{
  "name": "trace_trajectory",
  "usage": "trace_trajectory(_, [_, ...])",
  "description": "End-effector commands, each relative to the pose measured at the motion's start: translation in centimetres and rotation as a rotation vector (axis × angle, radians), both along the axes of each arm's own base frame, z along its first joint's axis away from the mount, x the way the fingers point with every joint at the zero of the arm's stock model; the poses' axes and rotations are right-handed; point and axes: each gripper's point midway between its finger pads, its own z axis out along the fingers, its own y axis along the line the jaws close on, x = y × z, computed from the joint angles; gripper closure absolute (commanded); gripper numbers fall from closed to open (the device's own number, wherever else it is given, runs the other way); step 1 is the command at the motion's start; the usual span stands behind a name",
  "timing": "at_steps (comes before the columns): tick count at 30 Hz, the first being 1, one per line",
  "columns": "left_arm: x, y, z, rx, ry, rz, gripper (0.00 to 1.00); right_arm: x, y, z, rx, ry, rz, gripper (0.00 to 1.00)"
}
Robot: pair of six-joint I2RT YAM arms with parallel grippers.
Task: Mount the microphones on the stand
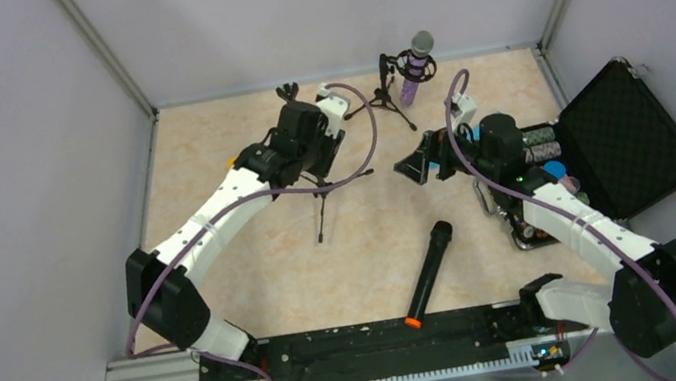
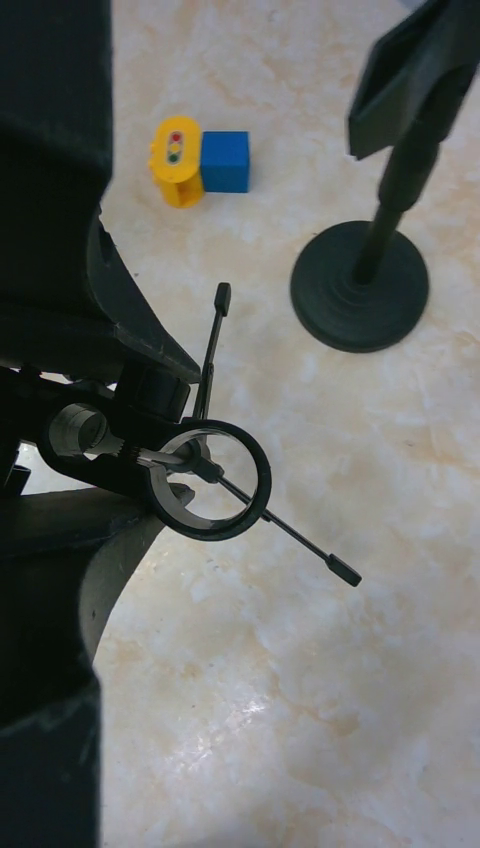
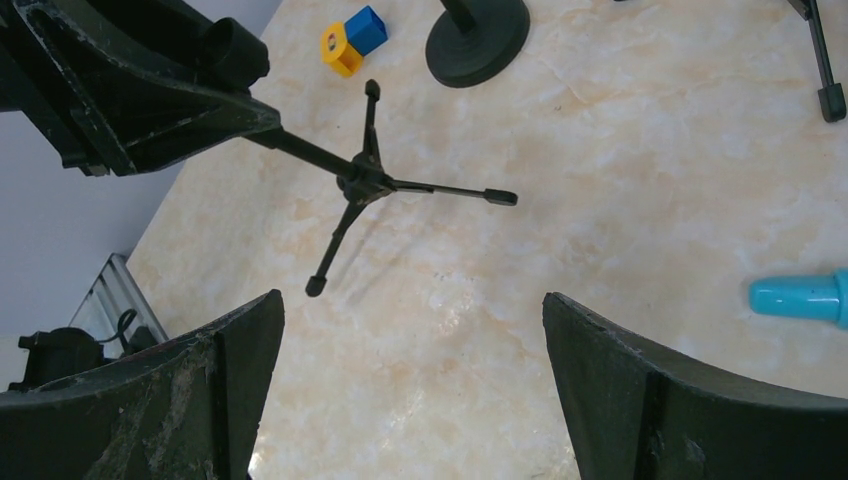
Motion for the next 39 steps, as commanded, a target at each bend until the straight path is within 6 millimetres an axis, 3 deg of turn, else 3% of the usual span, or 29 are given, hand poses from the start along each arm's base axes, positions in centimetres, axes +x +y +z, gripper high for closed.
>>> trace_trajectory(1, [2.5, -3.4, 3.7, -0.048, -0.141, -0.118, 1.0, 0.6, 0.0, 1.4, 0.0, -0.043, -0.005, 0.02])
trace_trajectory(12, [3.2, -6.8, 1.8, 0.053, -0.142, -0.345, 1.0, 0.7, -0.4, 0.8, -0.027, -0.032, -0.019, 0.02])
trace_trajectory(24, [4.6, -7.1, 0.5, 0.095, -0.156, -0.34, 1.0, 0.7, -0.6, 0.1, -0.045, -0.019, -0.03, 0.02])
trace_trajectory(26, [4.7, -7.1, 0.4, 0.093, -0.152, -0.336, 0.9, 0.8, -0.6, 0.0, -0.049, -0.017, -0.033, 0.02])
trace_trajectory(29, [5.1, -6.7, 0.4, 0.107, -0.156, -0.298, 0.58, 0.8, -0.7, 0.0, -0.054, -0.011, -0.038, 0.02])
trace_trajectory(36, [5.6, -6.2, 1.3, 0.086, -0.188, -0.24, 0.31, 1.3, -1.2, -0.8, -0.085, 0.036, -0.073, 0.02])
trace_trajectory(37, [5.6, -6.2, 1.7, 0.076, -0.198, -0.231, 0.23, 1.5, -1.2, -0.8, -0.087, 0.045, -0.078, 0.01])
trace_trajectory(38, [5.6, -6.2, 2.2, 0.062, -0.208, -0.223, 0.04, 1.5, -1.3, -1.2, -0.099, 0.071, -0.081, 0.01])
trace_trajectory(39, [5.7, -6.2, 2.9, 0.043, -0.222, -0.215, 0.01, 1.7, -1.4, -1.2, -0.107, 0.083, -0.088, 0.01])
